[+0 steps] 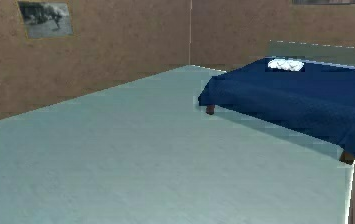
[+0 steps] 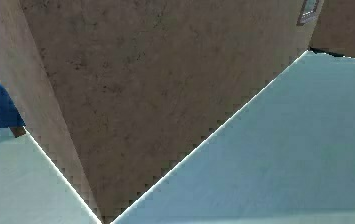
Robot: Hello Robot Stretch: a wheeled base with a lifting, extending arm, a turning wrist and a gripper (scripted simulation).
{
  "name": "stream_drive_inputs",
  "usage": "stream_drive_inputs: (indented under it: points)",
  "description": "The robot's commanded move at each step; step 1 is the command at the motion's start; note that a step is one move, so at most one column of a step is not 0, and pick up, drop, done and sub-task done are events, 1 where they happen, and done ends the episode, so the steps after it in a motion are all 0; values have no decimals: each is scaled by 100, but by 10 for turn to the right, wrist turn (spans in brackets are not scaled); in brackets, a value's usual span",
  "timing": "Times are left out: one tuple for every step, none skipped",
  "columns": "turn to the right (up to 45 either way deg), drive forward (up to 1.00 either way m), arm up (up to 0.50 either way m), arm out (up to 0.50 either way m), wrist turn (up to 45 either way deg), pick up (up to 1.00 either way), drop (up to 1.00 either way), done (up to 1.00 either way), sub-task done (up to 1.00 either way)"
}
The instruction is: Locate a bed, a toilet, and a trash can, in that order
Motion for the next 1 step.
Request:
stream_drive_inputs:
  points:
    - [90,0,0,0,0,0,0,0,0]
